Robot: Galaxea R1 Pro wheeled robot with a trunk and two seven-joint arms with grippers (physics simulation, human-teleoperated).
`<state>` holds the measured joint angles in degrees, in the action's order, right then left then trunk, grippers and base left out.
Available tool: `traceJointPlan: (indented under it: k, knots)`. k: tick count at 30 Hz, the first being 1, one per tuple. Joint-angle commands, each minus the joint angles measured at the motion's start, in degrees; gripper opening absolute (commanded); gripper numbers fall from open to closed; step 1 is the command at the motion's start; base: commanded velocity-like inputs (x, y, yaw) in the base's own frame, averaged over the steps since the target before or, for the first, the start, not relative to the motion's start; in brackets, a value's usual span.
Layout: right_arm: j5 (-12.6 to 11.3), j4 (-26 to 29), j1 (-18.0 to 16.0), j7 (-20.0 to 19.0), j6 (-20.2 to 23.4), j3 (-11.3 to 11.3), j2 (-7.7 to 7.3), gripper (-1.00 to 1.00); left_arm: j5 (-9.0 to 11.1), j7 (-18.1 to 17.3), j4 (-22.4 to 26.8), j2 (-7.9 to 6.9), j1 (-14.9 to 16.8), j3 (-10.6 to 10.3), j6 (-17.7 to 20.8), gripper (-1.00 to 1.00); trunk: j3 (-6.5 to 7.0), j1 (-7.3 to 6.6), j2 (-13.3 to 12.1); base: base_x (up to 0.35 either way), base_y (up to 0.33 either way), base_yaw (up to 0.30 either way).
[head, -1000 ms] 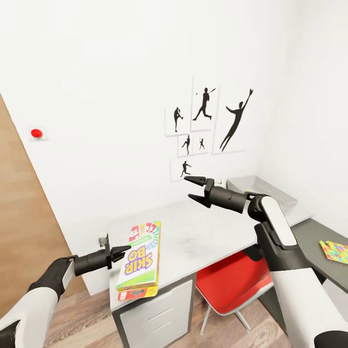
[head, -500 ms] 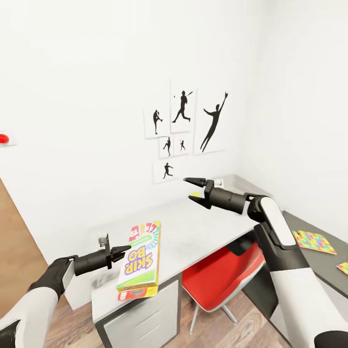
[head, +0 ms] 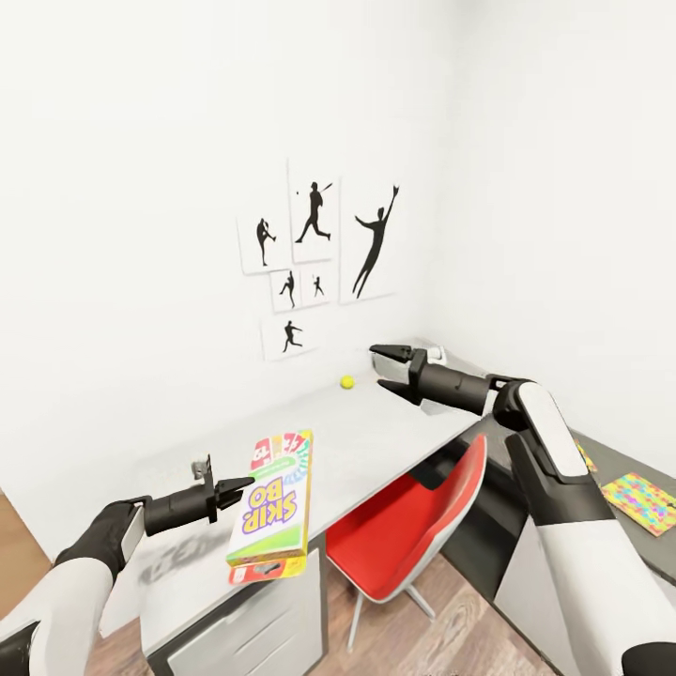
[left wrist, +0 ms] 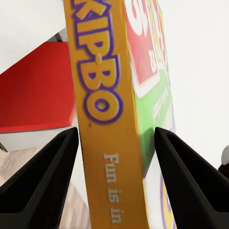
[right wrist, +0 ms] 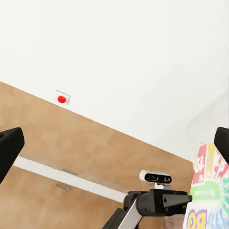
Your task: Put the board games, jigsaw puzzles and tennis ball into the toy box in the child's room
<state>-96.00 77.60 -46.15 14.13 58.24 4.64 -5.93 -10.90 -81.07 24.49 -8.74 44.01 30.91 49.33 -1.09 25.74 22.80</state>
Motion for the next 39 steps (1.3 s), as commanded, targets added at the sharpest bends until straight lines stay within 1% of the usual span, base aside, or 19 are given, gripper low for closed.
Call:
traceJointPlan:
  k: [1,3,4,5,6,9,13,17,19,22,24,26,27,29,30,32,34,37,39]
  knots:
    - [-0.6,-0.1,0.1,0.5,0.0,0.0,-0.52,1.00,-0.6,-0.4,0.0,0.03,0.1,0.4,0.5,-1.00,-0.06,0.04,0.1,0.000,0.000,-0.244]
    - [-0.7,-0.4,2.1,0.5,0.1,-0.2,-1.26,1.00,-0.6,-0.4,0.0,0.03,0.1,0.4,0.5,-1.00,0.04,0.04,0.1,0.000,0.000,-0.244]
    - [-0.8,-0.5,3.6,0.5,0.1,-0.5,-1.49,1.00,-0.6,-0.4,0.0,0.02,0.1,0.4,0.5,-1.00,0.09,0.04,0.1,0.000,0.000,-0.244]
    - [-0.9,-0.5,4.3,0.5,0.1,-0.8,-1.58,1.00,-0.6,-0.4,0.0,0.00,0.1,0.4,0.5,-1.00,0.14,0.04,0.1,0.000,0.000,-0.244]
    - [-0.9,-0.6,5.9,0.4,0.1,-1.8,-1.78,1.00,-0.6,-0.4,0.0,0.02,0.0,0.4,0.5,-1.00,0.19,0.04,0.1,0.000,0.000,-0.244]
    - [-0.7,-0.7,7.1,0.4,0.2,-3.3,-1.91,1.00,-0.6,-0.4,0.0,0.03,0.0,0.4,0.5,-1.00,0.33,0.04,0.1,0.000,0.000,-0.250]
    - [-0.6,-0.7,8.5,0.5,0.5,-3.9,-1.97,1.00,-0.6,-0.3,0.0,0.03,0.0,0.4,0.5,-1.00,0.46,0.04,0.1,0.000,0.000,-0.265]
    - [-0.6,-0.4,12.1,0.5,0.6,-4.2,-2.08,1.00,-0.6,-0.3,0.0,0.04,0.0,0.4,0.5,-1.00,0.51,0.04,0.1,0.000,0.000,-0.272]
    - [-0.7,-0.1,14.4,0.3,0.7,-4.8,-2.60,1.00,-0.6,-0.3,0.0,0.04,0.0,0.4,0.5,-1.00,0.52,0.04,0.1,0.000,0.000,-0.268]
    - [-0.7,0.1,15.5,-0.5,0.7,-5.1,-2.94,1.00,-0.6,-0.3,0.0,0.04,0.0,0.4,0.5,-1.00,0.53,0.04,0.1,0.000,0.000,-0.256]
    - [-0.7,0.2,16.3,-1.5,0.8,-5.1,-3.07,1.00,-0.6,-0.3,0.0,0.03,0.0,0.4,0.5,-1.00,0.53,0.04,0.1,0.000,0.000,-0.233]
    - [-0.7,0.2,19.4,-2.9,1.0,-5.2,-3.10,1.00,-0.6,-0.3,0.0,0.03,0.0,0.4,0.5,-1.00,0.53,0.04,0.1,0.000,0.000,-0.223]
    - [-0.7,0.3,21.3,-4.1,1.0,-5.3,-3.14,1.00,-0.6,-0.3,0.0,0.03,0.0,0.4,0.5,-1.00,0.52,0.04,0.1,0.000,0.000,-0.210]
    - [-0.6,0.3,24.3,-8.3,1.1,-5.7,-3.18,1.00,-0.6,-0.3,0.0,0.03,0.0,0.4,0.5,-1.00,0.49,0.04,0.1,0.000,0.000,-0.132]
    - [-0.6,0.3,24.8,-9.5,1.1,-5.7,-3.19,1.00,-0.6,-0.3,0.0,0.03,0.0,0.4,0.5,-1.00,0.48,0.04,0.1,0.000,0.000,-0.082]
    - [-0.5,0.2,26.2,-13.7,1.0,-5.9,-3.21,1.00,-0.6,-0.3,0.0,0.09,0.0,0.4,0.5,-1.00,0.47,0.04,0.1,0.000,0.000,-0.043]
    - [-0.5,0.2,26.7,-15.4,1.0,-6.0,-3.25,1.00,-0.6,-0.3,0.0,0.09,0.0,0.4,0.5,-1.00,0.47,0.04,0.1,0.000,0.000,-0.022]
    - [-0.4,-0.1,27.0,-16.8,0.9,-6.0,-3.53,1.00,-0.6,-0.3,0.0,0.05,0.0,0.4,0.5,-1.00,0.47,0.04,0.1,0.000,0.000,-0.008]
    - [0.7,-0.4,27.1,-17.1,0.7,-6.0,-3.55,1.00,-0.6,-0.3,0.0,0.04,0.1,0.4,0.5,-1.00,0.47,0.04,0.1,0.000,0.000,-0.002]
